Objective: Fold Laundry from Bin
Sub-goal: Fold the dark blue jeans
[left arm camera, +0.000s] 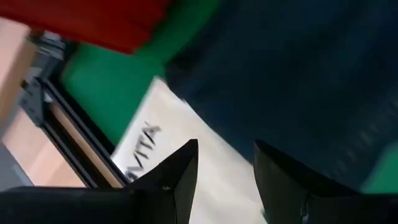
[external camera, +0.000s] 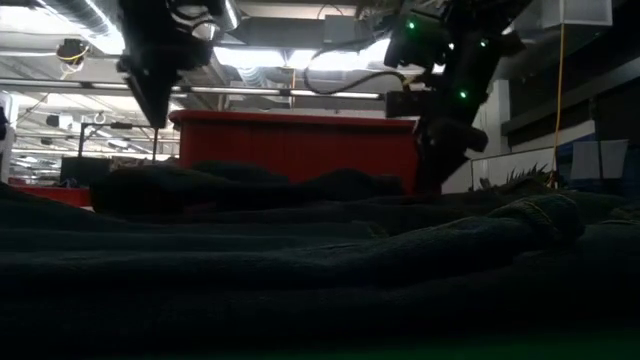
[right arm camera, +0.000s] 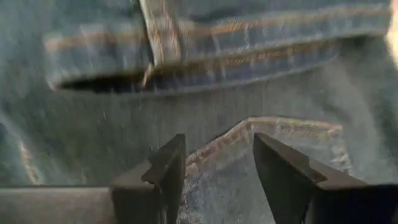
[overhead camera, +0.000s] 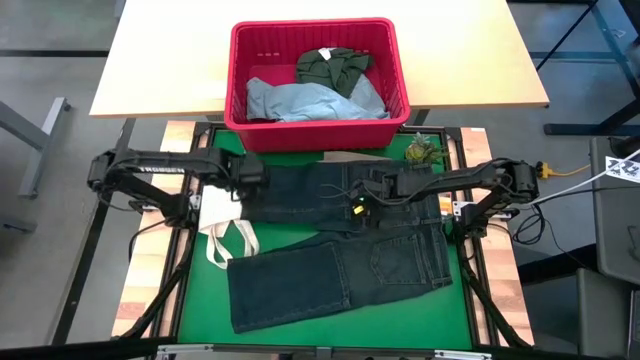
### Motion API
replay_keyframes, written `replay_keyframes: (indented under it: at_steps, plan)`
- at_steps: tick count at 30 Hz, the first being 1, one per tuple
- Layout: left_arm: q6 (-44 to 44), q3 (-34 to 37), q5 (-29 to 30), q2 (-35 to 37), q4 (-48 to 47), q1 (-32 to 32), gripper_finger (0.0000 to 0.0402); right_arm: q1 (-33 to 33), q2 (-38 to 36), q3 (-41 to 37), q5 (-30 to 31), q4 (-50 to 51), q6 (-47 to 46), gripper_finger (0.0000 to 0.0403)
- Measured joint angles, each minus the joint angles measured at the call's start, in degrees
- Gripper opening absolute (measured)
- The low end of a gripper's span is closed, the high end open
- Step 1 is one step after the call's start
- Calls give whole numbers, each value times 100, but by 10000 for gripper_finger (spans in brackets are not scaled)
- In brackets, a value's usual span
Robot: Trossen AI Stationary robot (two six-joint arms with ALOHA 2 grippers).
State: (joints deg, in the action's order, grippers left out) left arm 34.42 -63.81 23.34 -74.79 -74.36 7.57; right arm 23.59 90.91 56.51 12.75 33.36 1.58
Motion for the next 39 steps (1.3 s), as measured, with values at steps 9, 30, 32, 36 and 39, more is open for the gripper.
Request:
replay_keyframes:
  at_steps: [9,30,32,36,39]
  plan:
    - [-903,0,-36,-520,366,1018,146,-535,0,79,-472,-648,-162,186]
    - [-1983,63,-317,-1054,314,1439,127,-1162,-139,84,828,-814,-461,186]
    - [-2041,202,-516,-1056,426,1530,126,-1161,-241,81,869,-768,-595,186]
    - [-2242,558,-554,-1055,457,1646,125,-1242,-348,81,749,-1354,-737,186]
    - [-2302,828,-557,-1055,774,1683,125,-1285,-304,85,539,-1680,-639,186]
